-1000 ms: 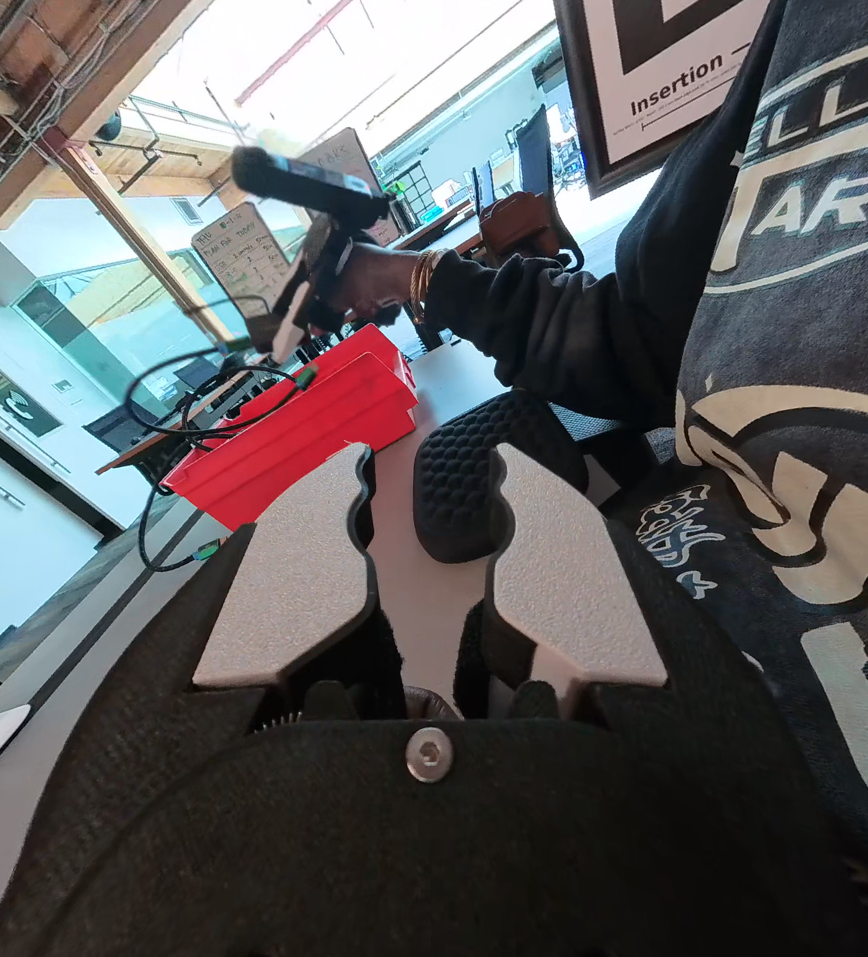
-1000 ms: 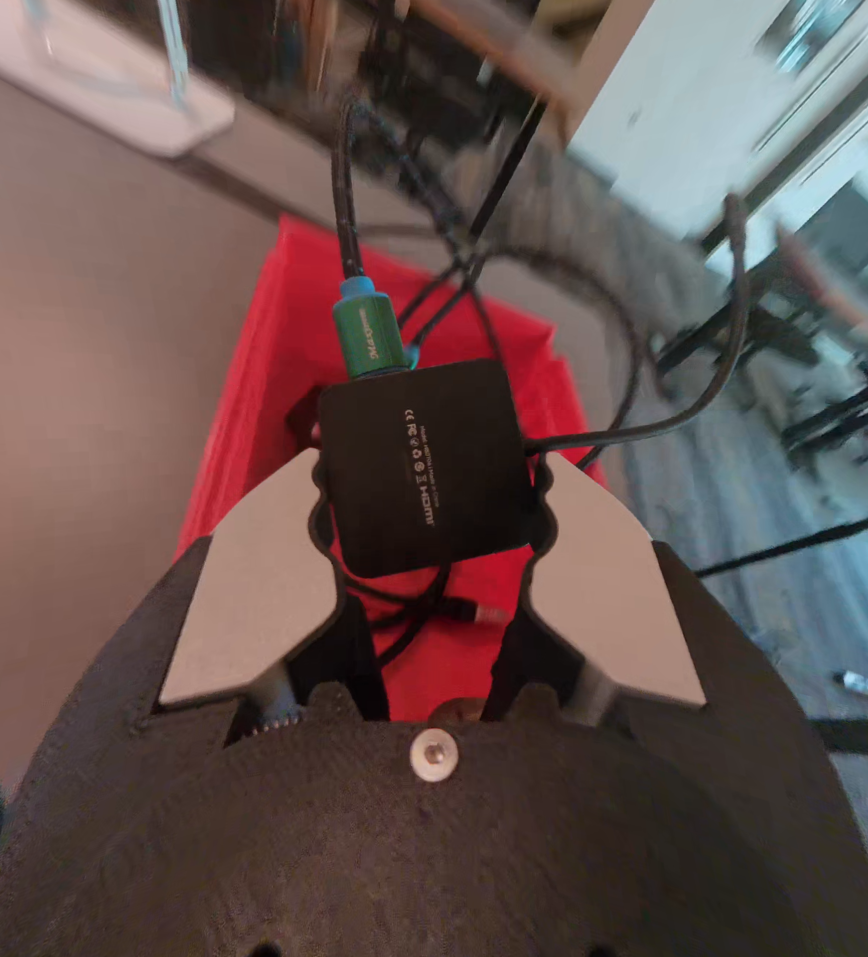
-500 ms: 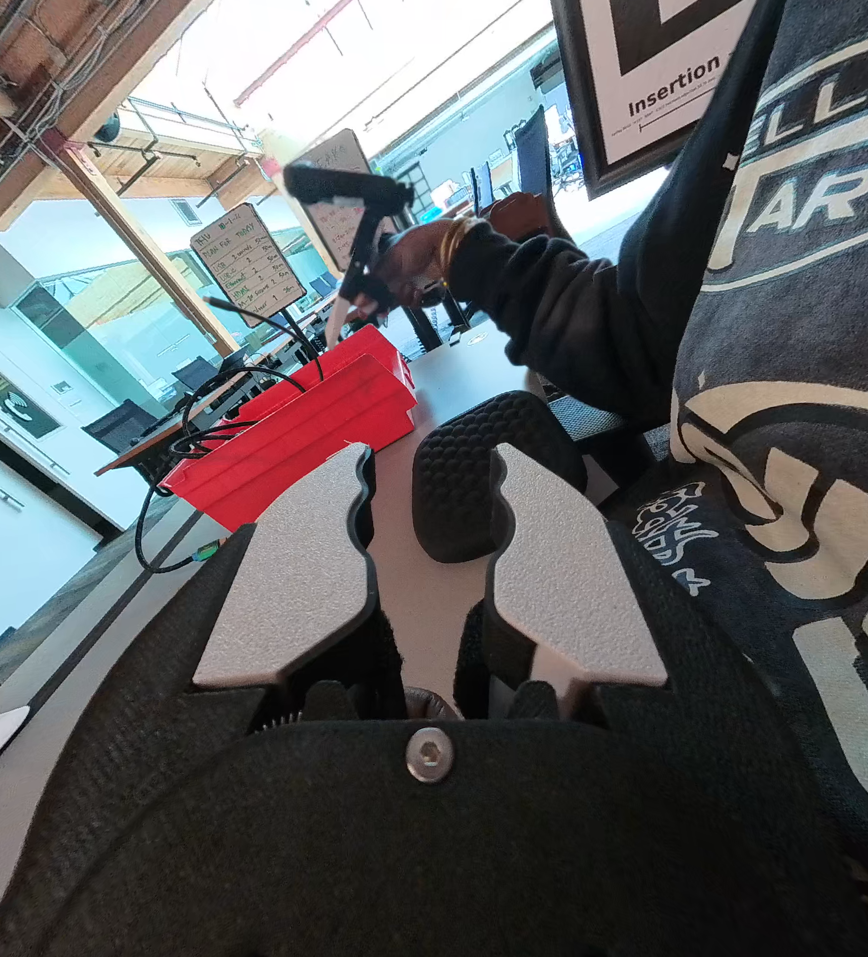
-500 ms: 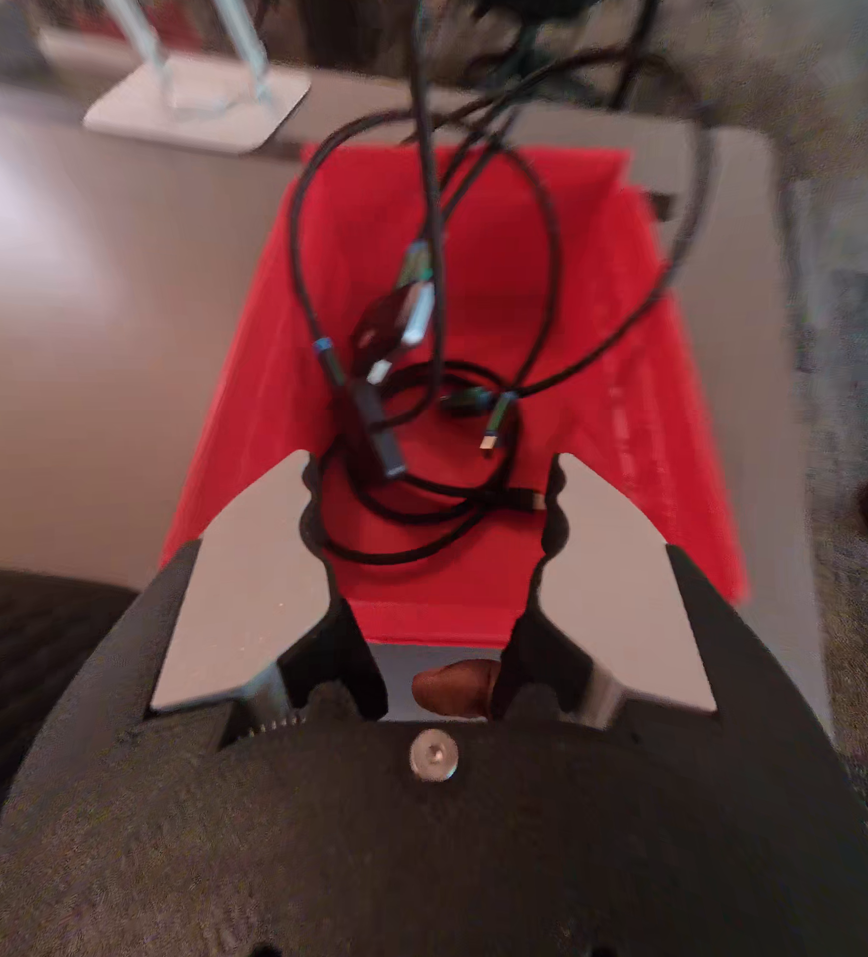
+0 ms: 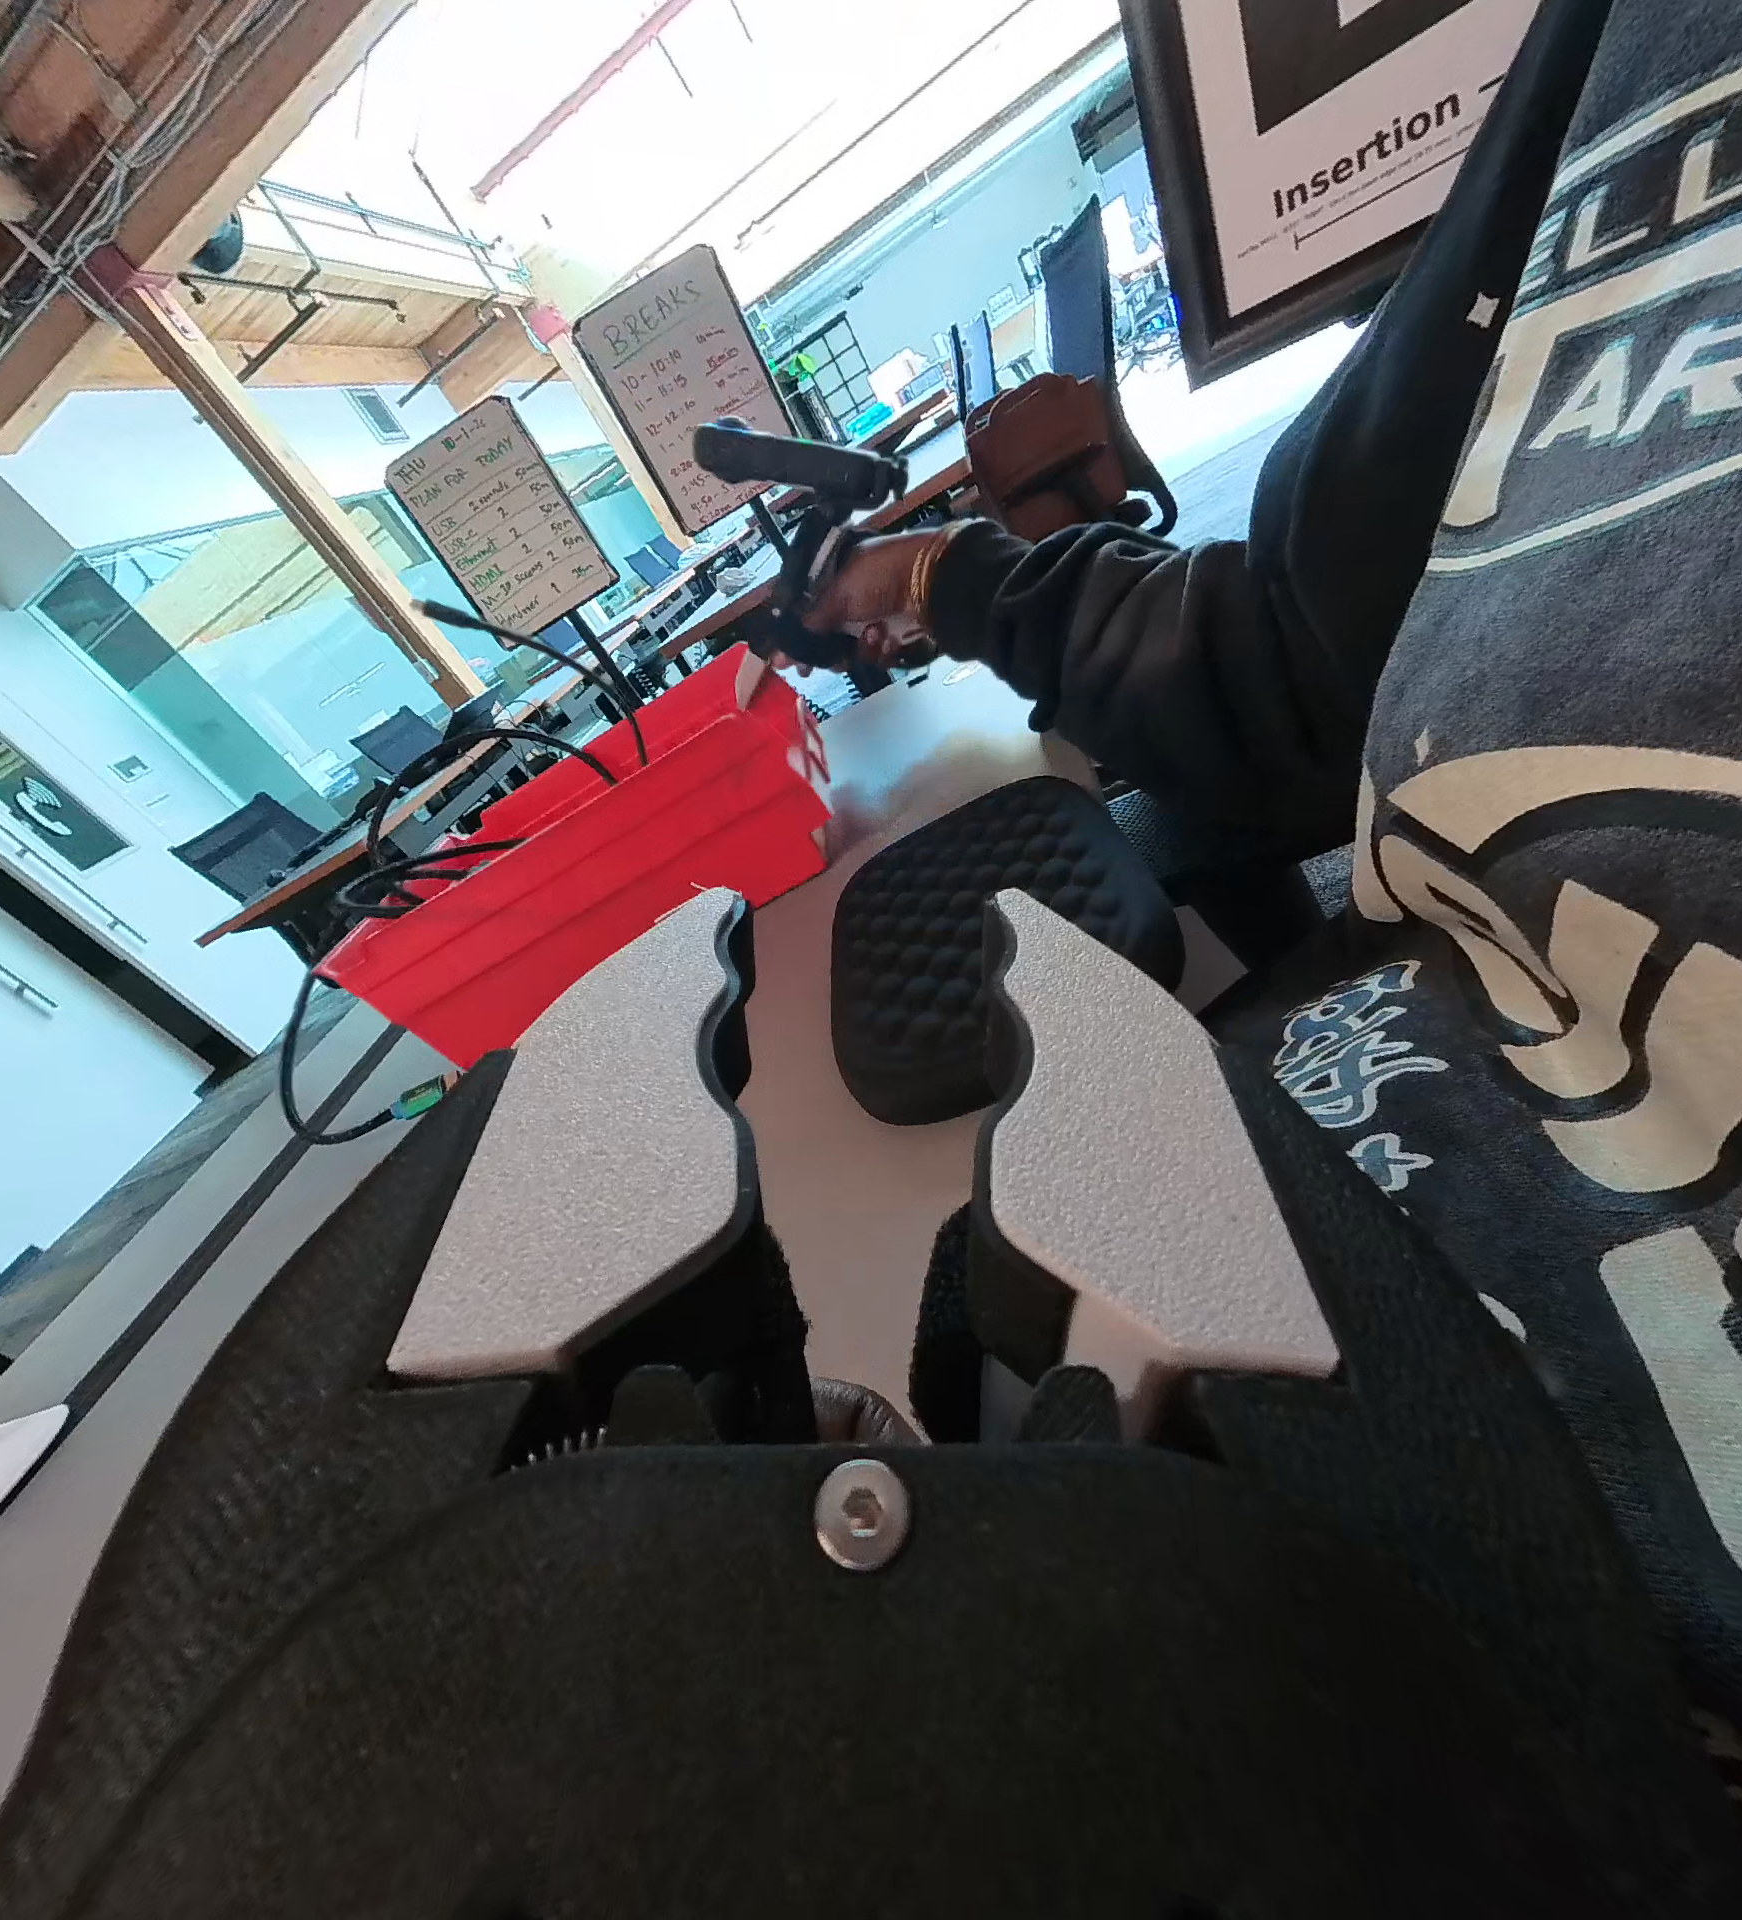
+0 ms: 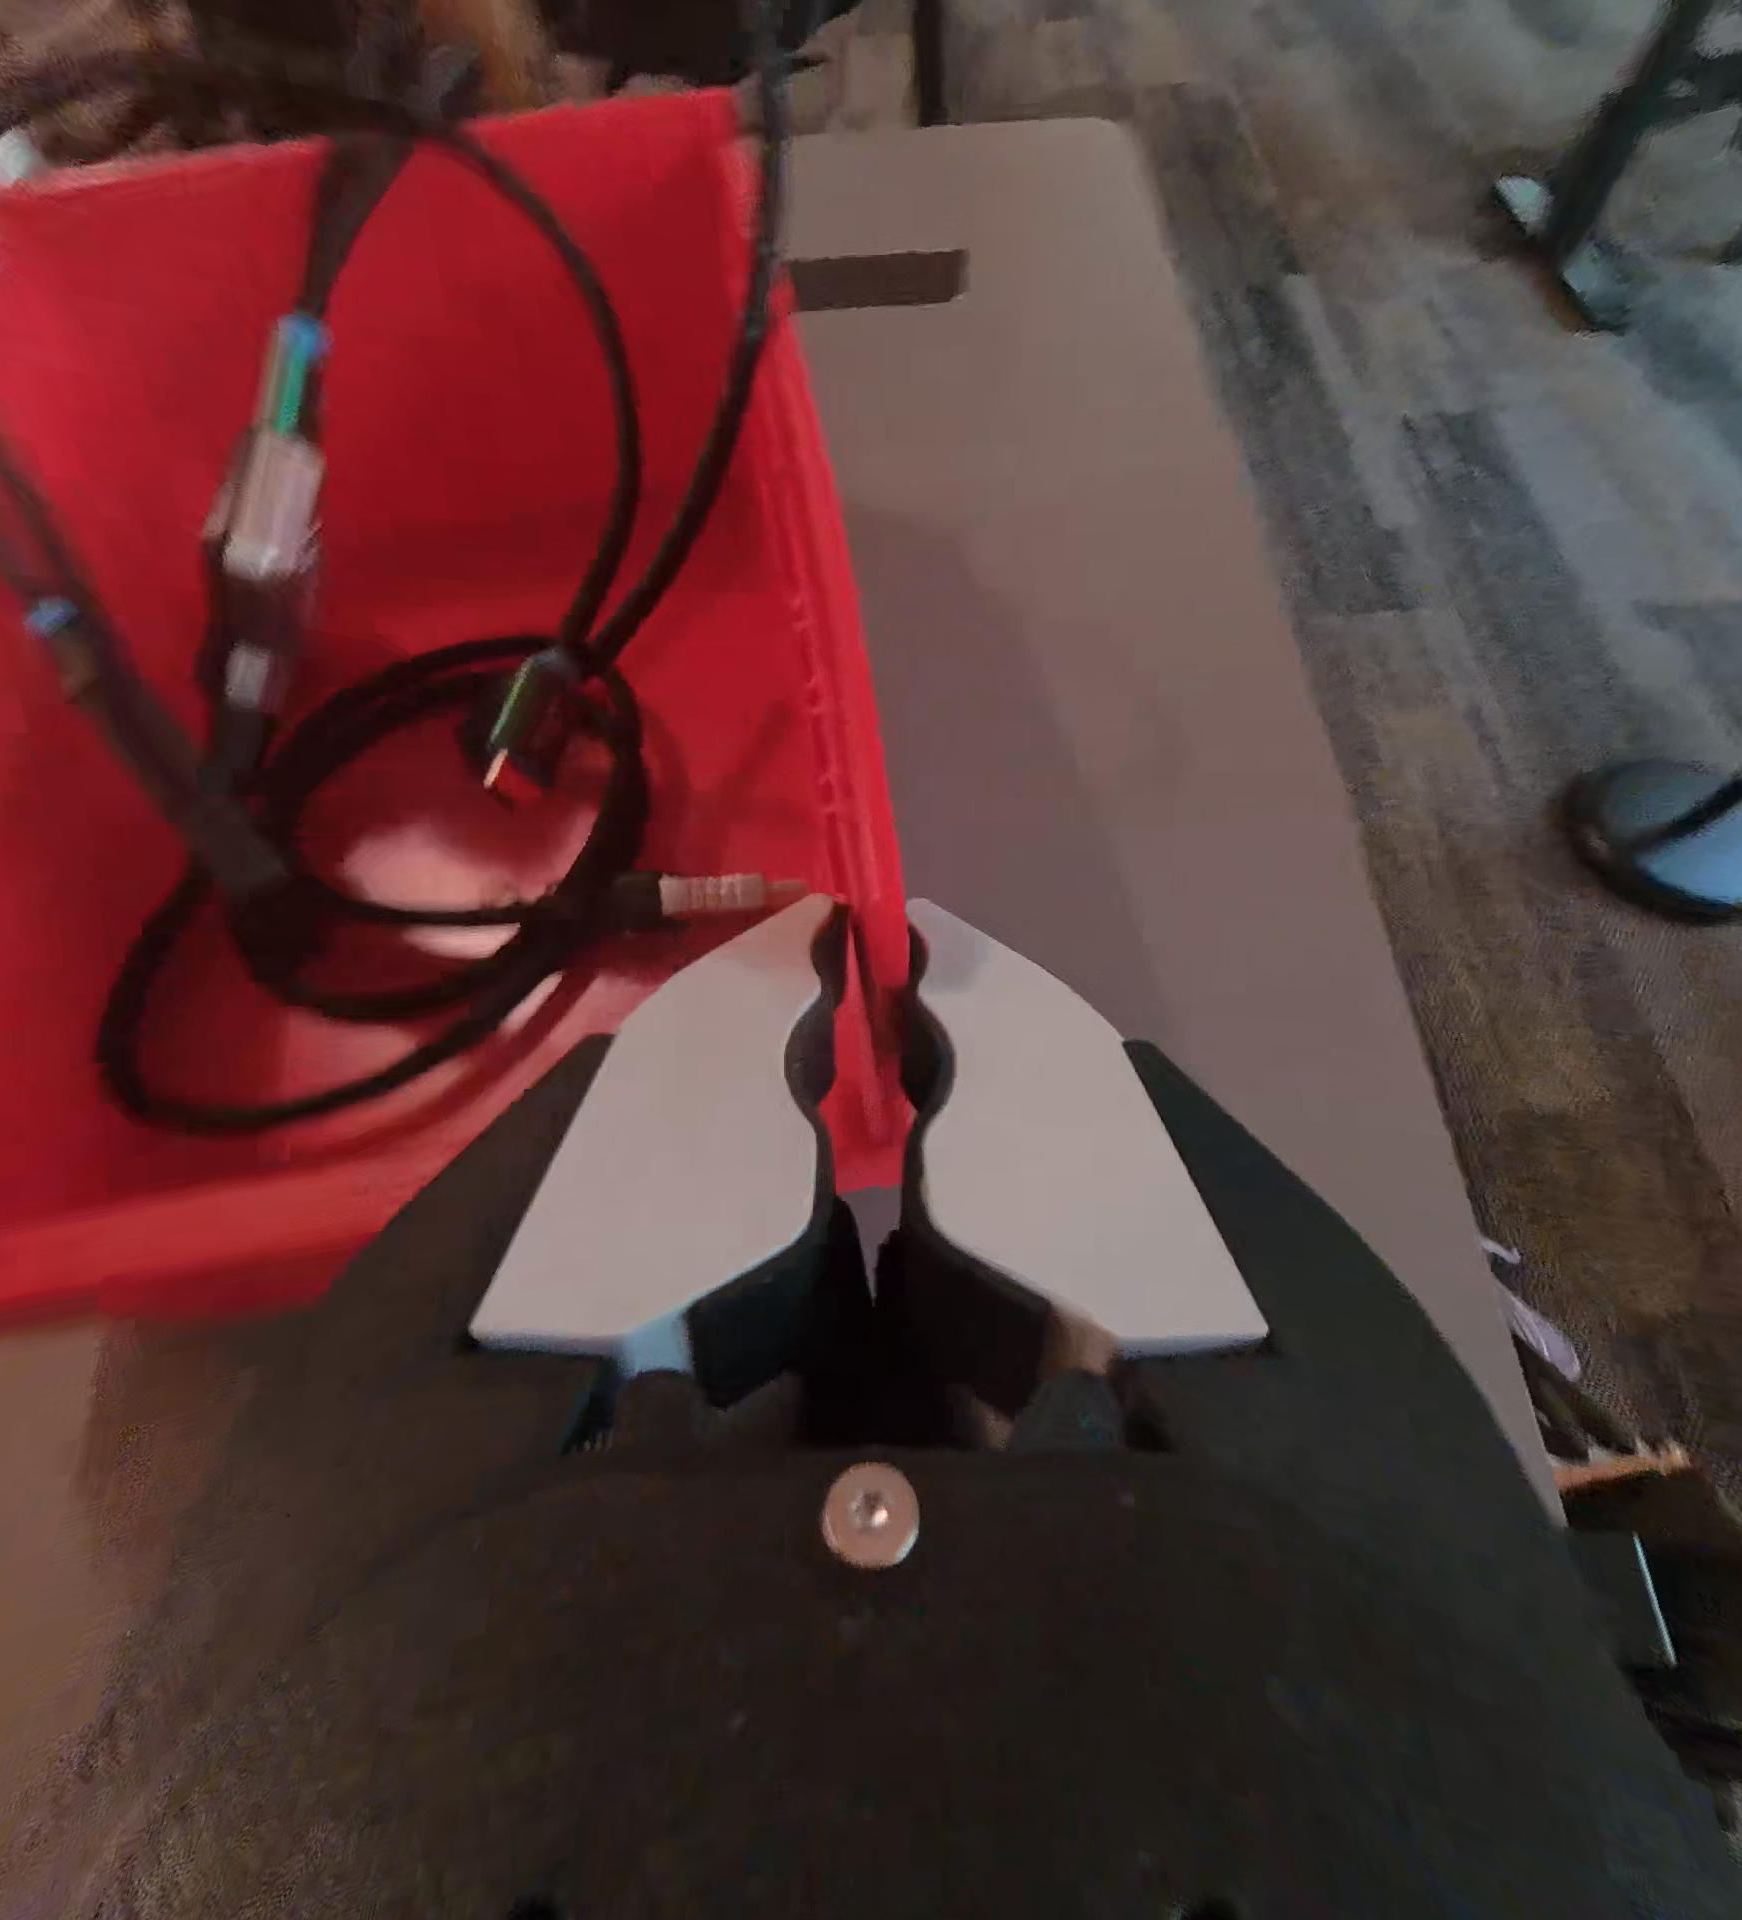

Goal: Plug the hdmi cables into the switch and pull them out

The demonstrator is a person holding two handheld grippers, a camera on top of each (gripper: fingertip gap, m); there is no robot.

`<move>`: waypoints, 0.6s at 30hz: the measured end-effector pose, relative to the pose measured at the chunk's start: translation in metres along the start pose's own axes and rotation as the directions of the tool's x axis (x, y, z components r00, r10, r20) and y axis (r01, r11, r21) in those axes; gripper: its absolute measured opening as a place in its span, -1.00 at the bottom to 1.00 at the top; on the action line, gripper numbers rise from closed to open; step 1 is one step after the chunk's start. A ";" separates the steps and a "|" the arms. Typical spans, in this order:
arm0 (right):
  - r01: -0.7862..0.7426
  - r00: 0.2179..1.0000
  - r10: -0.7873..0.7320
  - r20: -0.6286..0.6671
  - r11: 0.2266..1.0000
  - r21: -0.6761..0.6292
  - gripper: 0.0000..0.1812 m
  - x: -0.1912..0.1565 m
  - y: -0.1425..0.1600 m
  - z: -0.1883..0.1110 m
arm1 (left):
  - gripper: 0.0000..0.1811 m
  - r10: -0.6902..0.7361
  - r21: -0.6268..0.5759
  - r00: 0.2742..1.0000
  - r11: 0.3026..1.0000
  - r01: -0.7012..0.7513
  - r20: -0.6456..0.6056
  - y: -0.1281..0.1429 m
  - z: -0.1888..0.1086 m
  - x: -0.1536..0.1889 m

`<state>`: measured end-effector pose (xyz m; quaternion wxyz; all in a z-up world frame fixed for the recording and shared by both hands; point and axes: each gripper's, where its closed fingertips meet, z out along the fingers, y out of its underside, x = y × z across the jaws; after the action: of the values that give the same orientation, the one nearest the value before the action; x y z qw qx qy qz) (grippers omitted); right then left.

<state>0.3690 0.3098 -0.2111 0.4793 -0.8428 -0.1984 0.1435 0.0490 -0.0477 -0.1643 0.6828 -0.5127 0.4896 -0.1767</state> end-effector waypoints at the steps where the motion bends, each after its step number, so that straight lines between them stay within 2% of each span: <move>1: 0.043 0.997 -0.043 0.070 0.999 -0.008 -0.97 -0.014 0.000 -0.001 | -0.55 -0.001 -0.001 1.000 1.000 0.001 0.000 0.000 0.000 0.000; 3: 0.138 0.975 -0.129 0.180 0.990 -0.035 -0.94 -0.040 0.004 0.003 | -0.55 0.001 -0.003 1.000 1.000 -0.001 -0.002 0.000 0.001 0.000; 5: 0.251 0.947 -0.243 0.210 0.968 -0.011 -0.92 -0.061 -0.001 0.011 | -0.55 0.003 -0.006 1.000 1.000 -0.003 -0.004 0.001 0.001 0.001; 10: 0.429 0.862 -0.409 0.299 0.903 -0.003 -0.87 -0.120 -0.007 0.031 | -0.55 0.005 -0.003 1.000 1.000 -0.005 -0.006 0.000 0.001 0.001; 18: 0.574 0.749 -0.523 0.406 0.819 -0.005 -0.83 -0.207 -0.007 0.043 | -0.55 0.011 -0.004 1.000 1.000 -0.011 -0.010 0.000 0.001 0.002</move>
<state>0.1670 0.2471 -0.2159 0.3955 -0.7307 -0.5368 0.1463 0.0510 -0.0487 -0.1655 0.6804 -0.5105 0.4960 -0.1745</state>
